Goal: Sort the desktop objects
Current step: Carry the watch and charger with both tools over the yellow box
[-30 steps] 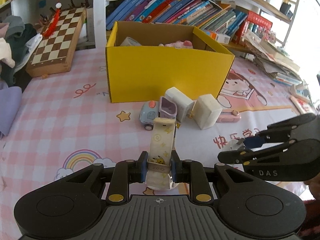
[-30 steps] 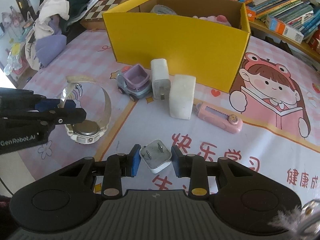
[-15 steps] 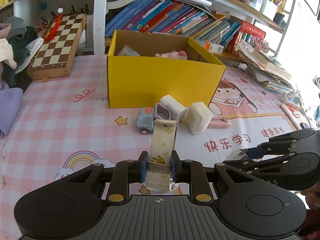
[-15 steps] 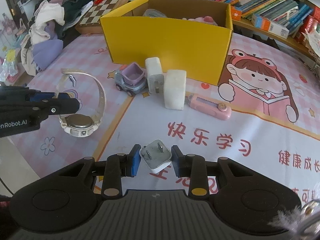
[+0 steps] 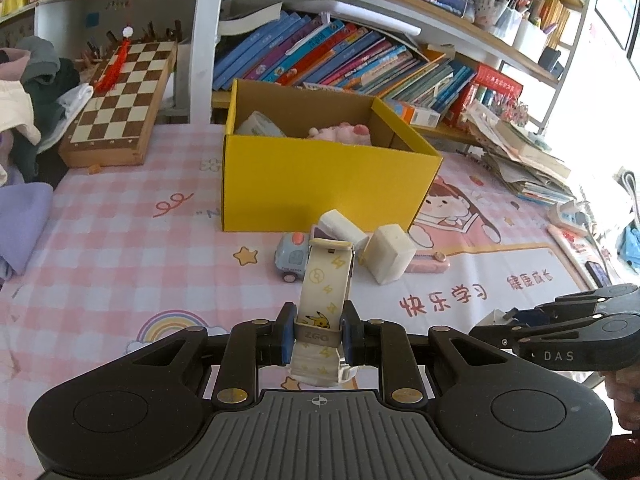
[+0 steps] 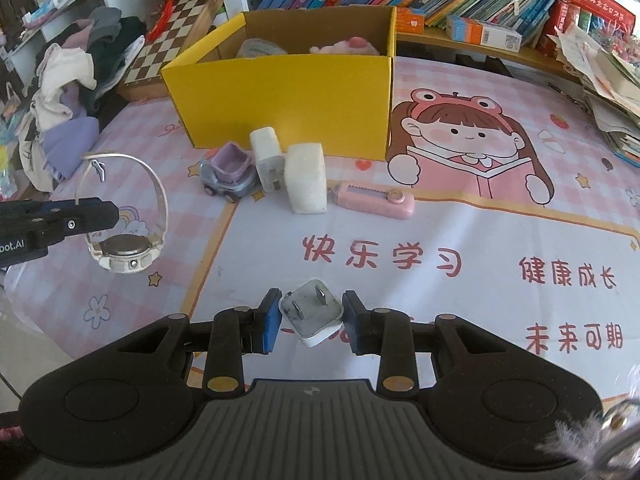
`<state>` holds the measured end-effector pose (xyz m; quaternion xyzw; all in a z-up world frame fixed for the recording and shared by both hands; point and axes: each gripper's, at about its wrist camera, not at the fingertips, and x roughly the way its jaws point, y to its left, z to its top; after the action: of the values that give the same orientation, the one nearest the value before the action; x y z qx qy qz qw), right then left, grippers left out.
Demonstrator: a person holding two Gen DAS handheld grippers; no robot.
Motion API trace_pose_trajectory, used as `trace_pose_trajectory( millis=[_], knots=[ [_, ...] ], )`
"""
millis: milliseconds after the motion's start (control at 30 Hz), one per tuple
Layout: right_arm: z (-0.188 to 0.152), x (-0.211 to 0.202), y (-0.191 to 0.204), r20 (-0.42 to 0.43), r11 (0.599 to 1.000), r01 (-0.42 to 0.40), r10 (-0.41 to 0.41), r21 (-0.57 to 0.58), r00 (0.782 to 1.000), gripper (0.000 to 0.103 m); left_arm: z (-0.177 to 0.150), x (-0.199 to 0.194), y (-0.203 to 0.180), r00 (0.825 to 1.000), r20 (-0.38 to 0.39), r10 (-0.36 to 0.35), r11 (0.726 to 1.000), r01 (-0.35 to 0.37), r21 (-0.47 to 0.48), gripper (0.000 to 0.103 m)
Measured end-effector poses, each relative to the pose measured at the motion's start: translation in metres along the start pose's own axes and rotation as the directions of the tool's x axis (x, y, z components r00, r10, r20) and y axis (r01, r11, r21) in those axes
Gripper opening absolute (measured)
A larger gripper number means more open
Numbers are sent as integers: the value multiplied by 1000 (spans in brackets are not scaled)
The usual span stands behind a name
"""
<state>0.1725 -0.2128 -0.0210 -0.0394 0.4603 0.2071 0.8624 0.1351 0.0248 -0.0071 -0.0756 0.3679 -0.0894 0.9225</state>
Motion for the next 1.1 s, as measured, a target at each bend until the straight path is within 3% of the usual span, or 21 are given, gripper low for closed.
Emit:
trace_pose_trajectory(
  millis=[300,1100],
  knots=[
    [10,-13,3,27,1000,-16,16,-7,1000,31,16,-10,-3,998,48,-28,1000,27,15,21],
    [96,-33,-10,141,992,-31,48,-119,989,31,94,-9,-3,979,198,-54,998,51,22,21]
  ],
)
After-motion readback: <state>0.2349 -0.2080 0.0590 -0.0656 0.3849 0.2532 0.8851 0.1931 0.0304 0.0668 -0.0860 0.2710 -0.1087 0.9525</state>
